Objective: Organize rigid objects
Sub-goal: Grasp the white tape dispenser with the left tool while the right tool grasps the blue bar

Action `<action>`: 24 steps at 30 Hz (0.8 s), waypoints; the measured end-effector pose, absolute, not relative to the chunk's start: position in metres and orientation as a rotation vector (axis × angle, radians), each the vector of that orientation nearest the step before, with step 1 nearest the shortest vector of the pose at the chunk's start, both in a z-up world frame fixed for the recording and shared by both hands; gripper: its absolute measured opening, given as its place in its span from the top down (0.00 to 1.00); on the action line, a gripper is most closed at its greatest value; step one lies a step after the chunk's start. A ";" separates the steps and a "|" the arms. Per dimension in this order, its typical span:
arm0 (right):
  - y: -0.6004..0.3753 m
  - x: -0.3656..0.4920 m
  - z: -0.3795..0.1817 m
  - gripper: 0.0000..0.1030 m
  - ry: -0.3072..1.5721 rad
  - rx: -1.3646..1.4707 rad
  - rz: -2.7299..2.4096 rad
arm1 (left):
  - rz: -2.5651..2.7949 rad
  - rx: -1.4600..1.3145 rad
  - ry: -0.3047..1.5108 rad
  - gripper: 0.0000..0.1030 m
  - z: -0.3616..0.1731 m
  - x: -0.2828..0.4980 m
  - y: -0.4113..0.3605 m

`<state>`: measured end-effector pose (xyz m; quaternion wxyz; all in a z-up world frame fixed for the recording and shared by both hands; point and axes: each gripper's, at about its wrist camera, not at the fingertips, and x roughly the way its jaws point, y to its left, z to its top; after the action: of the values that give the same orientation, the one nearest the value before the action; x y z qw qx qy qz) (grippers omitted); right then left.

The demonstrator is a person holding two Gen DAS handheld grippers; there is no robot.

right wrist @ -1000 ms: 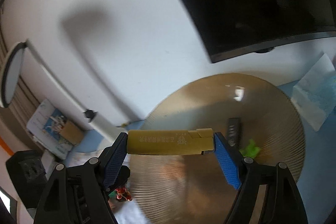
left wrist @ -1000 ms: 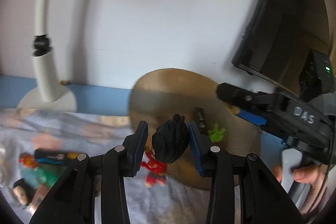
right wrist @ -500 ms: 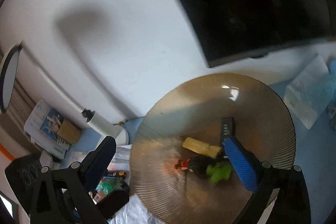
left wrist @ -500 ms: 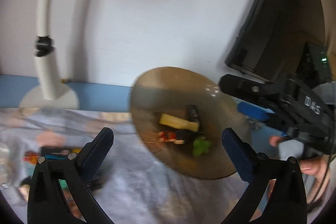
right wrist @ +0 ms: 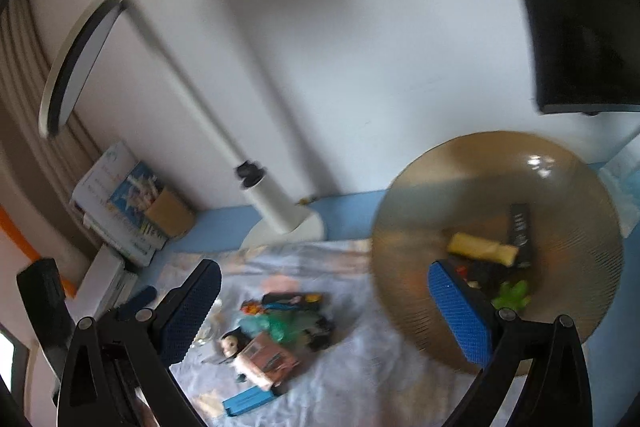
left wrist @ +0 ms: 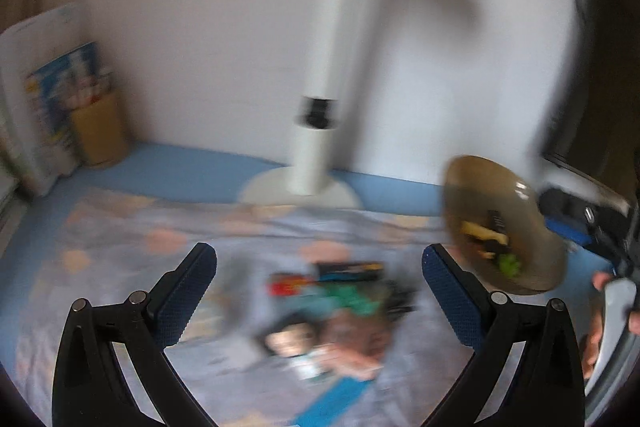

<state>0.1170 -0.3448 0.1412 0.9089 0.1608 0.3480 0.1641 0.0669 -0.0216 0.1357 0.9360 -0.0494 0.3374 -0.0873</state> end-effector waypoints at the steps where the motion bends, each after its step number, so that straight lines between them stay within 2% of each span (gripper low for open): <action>1: -0.338 0.116 0.139 0.00 0.723 0.322 0.344 | -0.143 -0.111 0.697 0.01 0.134 0.067 -0.004; 11: -0.218 0.074 0.075 0.00 0.821 0.033 0.487 | 0.022 -0.151 0.850 0.00 0.059 0.073 0.081; 18: -0.184 0.056 0.010 0.00 0.903 -0.125 0.476 | -0.017 -0.141 0.905 0.01 0.012 0.080 0.073; 24: -0.179 0.063 -0.010 0.00 0.914 -0.144 0.466 | 0.005 -0.119 0.903 0.01 0.002 0.090 0.064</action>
<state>0.0625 -0.1786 -0.0102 0.8688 -0.0688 0.4370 0.2225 0.0897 0.0642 0.0019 0.8980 -0.0576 0.4362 0.0023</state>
